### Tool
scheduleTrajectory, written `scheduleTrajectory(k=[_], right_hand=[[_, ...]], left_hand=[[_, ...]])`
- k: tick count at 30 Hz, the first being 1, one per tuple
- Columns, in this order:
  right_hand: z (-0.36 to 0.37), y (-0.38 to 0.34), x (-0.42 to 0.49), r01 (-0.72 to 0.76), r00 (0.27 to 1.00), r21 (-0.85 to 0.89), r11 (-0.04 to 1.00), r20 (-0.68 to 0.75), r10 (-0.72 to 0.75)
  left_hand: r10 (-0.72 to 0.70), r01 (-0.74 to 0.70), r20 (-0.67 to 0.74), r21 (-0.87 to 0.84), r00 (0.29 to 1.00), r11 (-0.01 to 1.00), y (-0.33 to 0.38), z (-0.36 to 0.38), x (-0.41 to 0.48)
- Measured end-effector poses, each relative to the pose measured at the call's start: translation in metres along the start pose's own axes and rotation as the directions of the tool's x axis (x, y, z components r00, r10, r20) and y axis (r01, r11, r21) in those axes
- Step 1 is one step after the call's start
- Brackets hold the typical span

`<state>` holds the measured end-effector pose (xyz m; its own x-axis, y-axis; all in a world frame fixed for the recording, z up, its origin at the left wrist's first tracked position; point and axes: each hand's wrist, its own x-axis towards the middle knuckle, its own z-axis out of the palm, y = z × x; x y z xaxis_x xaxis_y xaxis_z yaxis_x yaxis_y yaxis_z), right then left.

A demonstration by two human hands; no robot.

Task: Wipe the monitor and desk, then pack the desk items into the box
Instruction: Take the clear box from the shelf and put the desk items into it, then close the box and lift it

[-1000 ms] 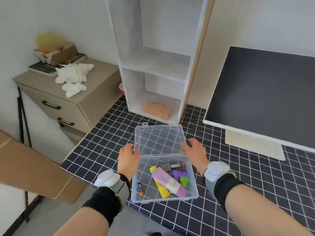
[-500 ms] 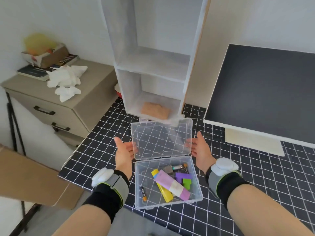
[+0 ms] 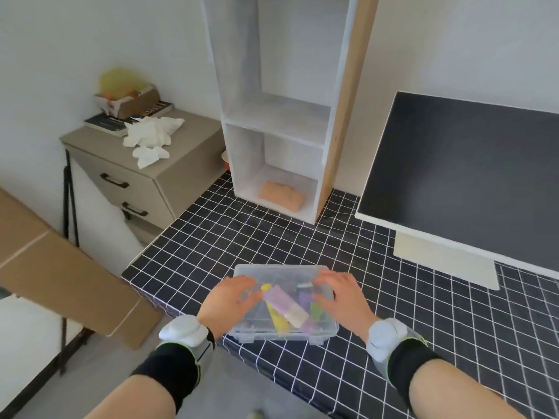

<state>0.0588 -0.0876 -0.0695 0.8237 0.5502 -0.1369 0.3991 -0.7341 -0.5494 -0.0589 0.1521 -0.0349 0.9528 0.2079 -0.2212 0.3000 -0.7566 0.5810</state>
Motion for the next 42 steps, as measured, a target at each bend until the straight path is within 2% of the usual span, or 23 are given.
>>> scheduleTrajectory(k=[2, 4, 7, 10, 18, 21, 23, 26, 29, 31, 33, 35, 37, 39, 40, 42], right_hand=[[0.002, 0.001, -0.007, 0.103, 0.994, -0.192, 0.976, 0.048, -0.095], [0.000, 0.000, -0.015, 0.180, 0.979, -0.256, 0.950, 0.140, -0.148], [-0.003, -0.003, -0.019, 0.244, 0.954, -0.381, 0.892, 0.257, -0.151], [-0.005, -0.002, -0.019, 0.311, 0.927, -0.456, 0.834, 0.339, -0.160], [0.006, -0.001, -0.026, 0.325, 0.933, -0.528, 0.784, 0.316, -0.174], [0.012, 0.000, -0.025, 0.356, 0.932, -0.542, 0.761, 0.263, -0.248], [0.013, -0.003, -0.028, 0.313, 0.940, -0.598, 0.738, 0.304, -0.153], [0.026, 0.007, -0.027, 0.332, 0.936, -0.643, 0.690, 0.316, -0.156], [0.030, 0.010, -0.026, 0.304, 0.949, -0.697, 0.650, 0.284, -0.139], [0.031, 0.011, -0.026, 0.316, 0.943, -0.680, 0.662, 0.300, -0.142], [0.028, 0.009, -0.027, 0.318, 0.939, -0.589, 0.743, 0.305, -0.159], [0.020, 0.002, -0.027, 0.212, 0.953, -0.393, 0.895, 0.285, -0.101], [0.016, -0.007, -0.029, 0.066, 0.985, -0.194, 0.979, 0.172, -0.033], [0.019, -0.005, -0.029, -0.161, 0.987, 0.002, 0.987, 0.026, 0.161], [0.022, -0.003, -0.026, -0.287, 0.958, 0.086, 0.954, 0.034, 0.285], [0.024, -0.001, -0.027, -0.418, 0.907, 0.165, 0.894, 0.139, 0.398]], left_hand=[[0.045, -0.077, 0.126, 0.264, 0.991, 0.961, -0.002, 0.006, -0.006], [0.046, -0.136, 0.219, 0.417, 0.975, 0.899, -0.006, 0.012, -0.008], [-0.009, -0.159, 0.314, 0.505, 0.949, 0.849, -0.009, 0.011, -0.004], [-0.013, -0.242, 0.397, 0.585, 0.918, 0.774, -0.003, 0.003, 0.000], [-0.043, -0.257, 0.371, 0.717, 0.928, 0.648, 0.010, 0.014, -0.004], [-0.044, -0.249, 0.353, 0.739, 0.935, 0.626, 0.007, 0.019, -0.002], [-0.048, -0.242, 0.344, 0.747, 0.938, 0.619, 0.005, 0.023, -0.003], [-0.051, -0.239, 0.336, 0.761, 0.941, 0.603, 0.001, 0.028, -0.004], [-0.033, -0.228, 0.318, 0.743, 0.947, 0.629, -0.001, 0.029, -0.005], [-0.026, -0.213, 0.303, 0.724, 0.953, 0.656, -0.003, 0.031, -0.006], [-0.017, -0.200, 0.287, 0.709, 0.958, 0.677, -0.004, 0.033, -0.009], [-0.006, -0.174, 0.268, 0.645, 0.963, 0.744, -0.006, 0.032, -0.009], [-0.004, -0.073, 0.162, 0.464, 0.987, 0.883, -0.008, 0.031, -0.015], [-0.151, 0.157, -0.045, 0.180, 0.987, 0.971, -0.007, 0.036, -0.019], [-0.296, 0.298, -0.100, 0.013, 0.950, 0.954, -0.007, 0.039, -0.018], [-0.542, 0.491, -0.065, -0.344, 0.838, 0.800, 0.000, 0.043, -0.021]])
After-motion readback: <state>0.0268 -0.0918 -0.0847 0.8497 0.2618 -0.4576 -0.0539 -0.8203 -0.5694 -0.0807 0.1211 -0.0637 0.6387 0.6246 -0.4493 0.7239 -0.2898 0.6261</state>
